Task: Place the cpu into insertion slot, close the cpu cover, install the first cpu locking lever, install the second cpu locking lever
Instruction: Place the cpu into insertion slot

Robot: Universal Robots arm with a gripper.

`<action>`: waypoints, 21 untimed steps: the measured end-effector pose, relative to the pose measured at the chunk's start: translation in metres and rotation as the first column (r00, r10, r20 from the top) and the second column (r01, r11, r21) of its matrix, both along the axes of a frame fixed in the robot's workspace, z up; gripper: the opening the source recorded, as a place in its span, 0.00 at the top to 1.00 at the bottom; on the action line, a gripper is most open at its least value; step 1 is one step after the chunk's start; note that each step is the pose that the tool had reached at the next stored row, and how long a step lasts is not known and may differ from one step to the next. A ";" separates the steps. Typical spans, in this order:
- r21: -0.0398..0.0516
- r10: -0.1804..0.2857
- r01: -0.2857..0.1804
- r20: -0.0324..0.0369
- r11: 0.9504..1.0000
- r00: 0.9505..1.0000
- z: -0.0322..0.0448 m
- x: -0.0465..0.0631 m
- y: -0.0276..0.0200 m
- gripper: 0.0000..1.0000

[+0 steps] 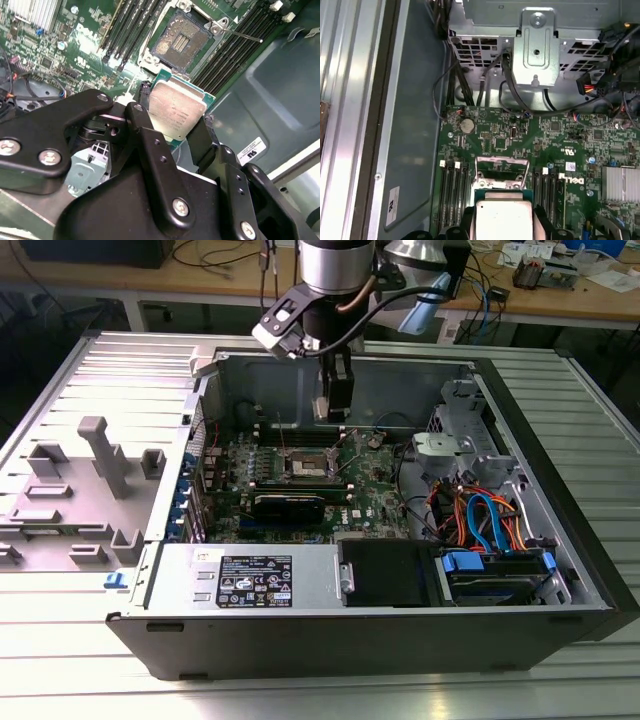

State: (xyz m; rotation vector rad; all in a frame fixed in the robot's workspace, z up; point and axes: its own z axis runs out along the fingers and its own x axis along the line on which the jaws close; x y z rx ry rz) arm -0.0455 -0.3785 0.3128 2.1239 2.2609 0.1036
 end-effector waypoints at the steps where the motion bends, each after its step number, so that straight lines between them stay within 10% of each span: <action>1: 0.000 0.000 0.000 -0.003 1.000 1.000 -0.0018 -0.002 0.0000 0.45; 5: 0.000 -0.002 0.002 -0.013 1.000 1.000 -0.0091 -0.011 0.0001 0.45; 21: 0.000 -0.004 0.004 -0.015 1.000 1.000 -0.0109 -0.011 0.0001 0.45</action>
